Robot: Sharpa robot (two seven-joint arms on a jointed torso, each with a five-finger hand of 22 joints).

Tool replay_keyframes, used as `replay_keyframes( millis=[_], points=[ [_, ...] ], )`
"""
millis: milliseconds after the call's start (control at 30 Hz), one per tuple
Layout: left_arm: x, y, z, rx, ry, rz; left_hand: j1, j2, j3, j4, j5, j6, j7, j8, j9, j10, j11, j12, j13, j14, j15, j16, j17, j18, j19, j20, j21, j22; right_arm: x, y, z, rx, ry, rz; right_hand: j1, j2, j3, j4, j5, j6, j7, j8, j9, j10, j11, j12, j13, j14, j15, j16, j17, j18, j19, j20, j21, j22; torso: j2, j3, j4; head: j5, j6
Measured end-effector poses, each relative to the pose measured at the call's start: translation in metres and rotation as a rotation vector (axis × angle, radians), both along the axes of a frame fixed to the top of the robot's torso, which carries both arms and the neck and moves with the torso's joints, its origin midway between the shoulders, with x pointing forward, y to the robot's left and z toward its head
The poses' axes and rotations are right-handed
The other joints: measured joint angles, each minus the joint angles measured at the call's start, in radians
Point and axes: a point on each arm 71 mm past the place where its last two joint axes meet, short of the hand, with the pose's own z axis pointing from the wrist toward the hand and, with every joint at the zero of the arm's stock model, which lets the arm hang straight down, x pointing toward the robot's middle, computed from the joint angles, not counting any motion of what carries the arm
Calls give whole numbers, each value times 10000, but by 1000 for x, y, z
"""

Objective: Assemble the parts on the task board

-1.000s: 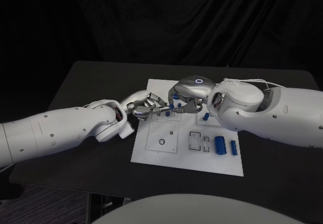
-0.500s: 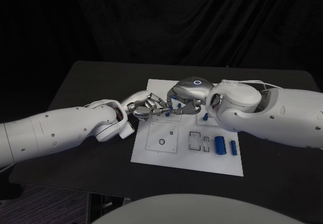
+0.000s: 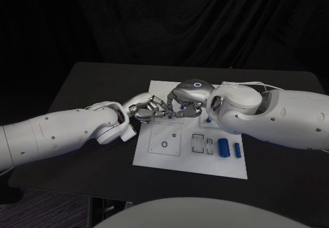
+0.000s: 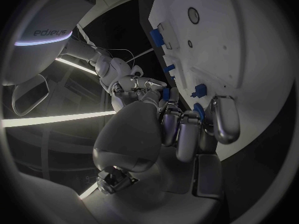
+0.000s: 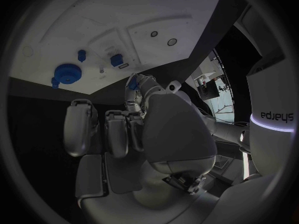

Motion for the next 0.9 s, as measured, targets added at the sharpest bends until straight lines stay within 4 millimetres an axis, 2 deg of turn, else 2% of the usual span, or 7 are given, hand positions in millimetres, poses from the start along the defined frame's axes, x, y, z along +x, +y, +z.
replay_keyframes(
  millis=[67, 100, 167, 300, 467, 700, 900],
  points=[
    [0, 0, 0, 3, 6, -1, 88, 25, 18, -18, 98, 0, 0, 1, 2, -7, -6, 0, 155, -16, -15, 0, 0, 0, -5, -6, 0, 0, 0, 0, 0, -6, 3, 2, 13, 13, -1, -1, -7, 0, 0, 0, 0, 0, 0, 0, 0, 0, 0, 0, 0, 0, 0, 0, 0, 0, 0, 2, -1, 16, 0],
    [0, 0, 0, 3, 8, -2, 223, 32, 104, -40, 264, 42, -1, 46, 13, -8, -6, -4, 548, -17, -16, 0, 0, 0, -36, -37, 0, 0, 0, 0, 0, -10, 5, 3, 14, 14, -1, -1, -7, 0, 0, 0, 0, 0, 0, 0, 0, 0, 0, 0, 0, 0, 0, 0, 0, 0, 0, 3, -2, 25, 0],
    [0, 0, 0, 5, 13, -6, 337, 51, 213, -68, 451, 86, -15, 119, 39, -20, -15, -4, 569, -18, -15, 0, 0, -1, -36, -36, 0, 0, 0, 0, 0, -16, 11, 12, 15, 15, -9, -9, -8, 0, 0, 0, 0, 0, 0, 0, 0, 0, 0, 0, 0, 0, 0, 0, 0, 0, 2, 7, -3, 31, 0],
    [0, 0, 0, 8, 32, -29, 456, -66, 442, -68, 587, 85, -14, 197, 86, -24, -23, -4, 570, 3, -36, 0, 0, 0, -39, -39, -5, 0, 0, 0, 0, -20, 17, 28, 29, 29, 18, 18, -9, -1, 0, -1, -2, 0, 0, 0, 0, 0, 0, 0, 0, 0, 0, 0, 0, 0, 3, 8, -3, 29, 0],
    [0, -1, 0, 0, 47, -68, 844, -368, 1023, -244, 1012, 101, -15, 423, 198, -72, -81, -82, 570, 2, -106, 0, 0, -2, -71, -71, -37, 0, 0, 0, -1, -22, 29, 48, 40, 40, 19, 19, -89, -26, 24, -25, -5, 0, 0, 0, -1, 0, 0, 0, 0, 0, 0, 0, 0, 0, 2, 9, -3, 12, 0],
    [1, 0, 0, 1, 52, -59, 1092, -617, 1359, -56, 1317, 114, -6, 776, 281, -60, -128, -131, 569, 19, -125, 0, 0, -1, -71, -71, -37, 0, 0, -1, -2, -53, 64, 58, 31, 47, 22, 140, -838, -554, 179, -306, -107, 0, 0, 0, 7, 0, 0, 0, 0, 0, 0, 0, -57, 0, 0, 11, -9, 35, 0],
    [1, 1, -1, 15, 72, -63, 1159, -683, 1550, 108, 1317, 103, 5, 833, 282, -62, -130, -134, 568, 20, -127, 0, 0, -2, -71, -71, -37, 0, 0, -3, -2, -57, 68, 24, -235, -93, -158, 336, -1654, -1615, 266, -889, -423, 0, 0, -50, 6, 0, 0, -71, 0, 9, 0, 0, -225, 0, -2, 12, -12, 50, 0]
  ],
)
